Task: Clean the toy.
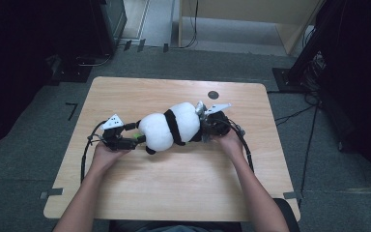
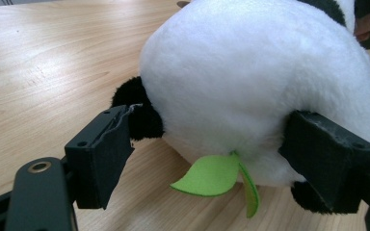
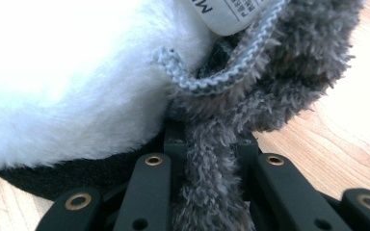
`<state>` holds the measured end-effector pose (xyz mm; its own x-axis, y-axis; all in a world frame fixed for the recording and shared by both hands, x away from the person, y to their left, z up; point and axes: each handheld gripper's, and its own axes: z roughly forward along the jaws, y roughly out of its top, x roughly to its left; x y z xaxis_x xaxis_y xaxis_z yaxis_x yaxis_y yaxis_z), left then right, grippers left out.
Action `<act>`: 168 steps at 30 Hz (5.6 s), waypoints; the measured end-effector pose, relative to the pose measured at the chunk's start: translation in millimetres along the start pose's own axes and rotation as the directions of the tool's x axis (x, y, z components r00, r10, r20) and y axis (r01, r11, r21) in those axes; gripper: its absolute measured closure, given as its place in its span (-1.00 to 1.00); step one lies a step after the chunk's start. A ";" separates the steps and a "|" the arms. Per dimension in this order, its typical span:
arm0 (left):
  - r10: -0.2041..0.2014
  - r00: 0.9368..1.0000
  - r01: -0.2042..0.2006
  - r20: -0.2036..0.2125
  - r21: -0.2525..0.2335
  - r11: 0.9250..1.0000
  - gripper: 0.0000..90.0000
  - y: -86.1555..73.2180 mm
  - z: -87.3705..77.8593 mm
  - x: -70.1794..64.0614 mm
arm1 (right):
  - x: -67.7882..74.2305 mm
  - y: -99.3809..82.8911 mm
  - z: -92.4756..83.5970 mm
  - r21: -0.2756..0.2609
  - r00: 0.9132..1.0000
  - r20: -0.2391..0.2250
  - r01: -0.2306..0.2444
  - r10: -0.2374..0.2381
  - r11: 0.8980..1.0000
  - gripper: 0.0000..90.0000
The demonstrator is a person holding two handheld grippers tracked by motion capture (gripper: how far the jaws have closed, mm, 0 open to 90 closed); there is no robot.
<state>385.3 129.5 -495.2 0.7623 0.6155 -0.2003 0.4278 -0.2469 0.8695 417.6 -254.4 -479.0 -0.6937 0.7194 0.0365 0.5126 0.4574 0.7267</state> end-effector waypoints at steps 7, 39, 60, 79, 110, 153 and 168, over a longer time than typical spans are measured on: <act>-0.019 0.996 0.020 0.083 -0.009 1.000 -0.77 -1.5 4.3 -4.8 | 3.5 2.5 5.5 -0.002 1.000 0.022 0.004 -0.004 1.000 0.71; 0.103 0.972 -0.106 0.211 0.002 0.994 0.02 -6.1 12.6 -41.8 | -2.3 1.6 9.3 -0.029 0.994 0.074 -0.082 0.084 0.996 0.70; -0.107 0.992 0.095 -0.067 -0.164 0.982 0.11 22.3 -2.4 -52.5 | 29.7 26.3 -56.6 -0.131 0.994 -0.045 -0.102 0.097 0.986 0.67; -0.122 0.986 0.102 -0.110 -0.171 0.980 0.11 29.0 11.7 -67.4 | 120.3 38.0 -38.3 -0.145 0.979 -0.196 0.027 -0.055 0.989 0.69; -0.148 0.982 0.124 -0.116 -0.189 0.974 0.11 29.4 2.7 -59.2 | 127.6 43.9 -61.8 -0.211 0.977 -0.137 0.132 -0.163 0.969 0.70; -0.125 0.980 0.091 -0.153 -0.213 0.973 0.10 34.2 -18.9 -50.0 | 95.4 -8.6 -24.8 0.015 0.984 -0.150 0.101 -0.098 0.995 0.69; -0.127 0.965 0.076 -0.228 -0.220 0.973 0.10 28.6 -34.1 -26.5 | 42.3 -15.7 -54.5 -0.062 0.999 -0.026 -0.042 0.040 0.997 0.68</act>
<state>360.8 131.7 -449.6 0.5708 0.7962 -0.2009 0.3674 -0.0289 0.9296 352.6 -259.7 -451.4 -0.6854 0.7233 0.0833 0.5084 0.3935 0.7659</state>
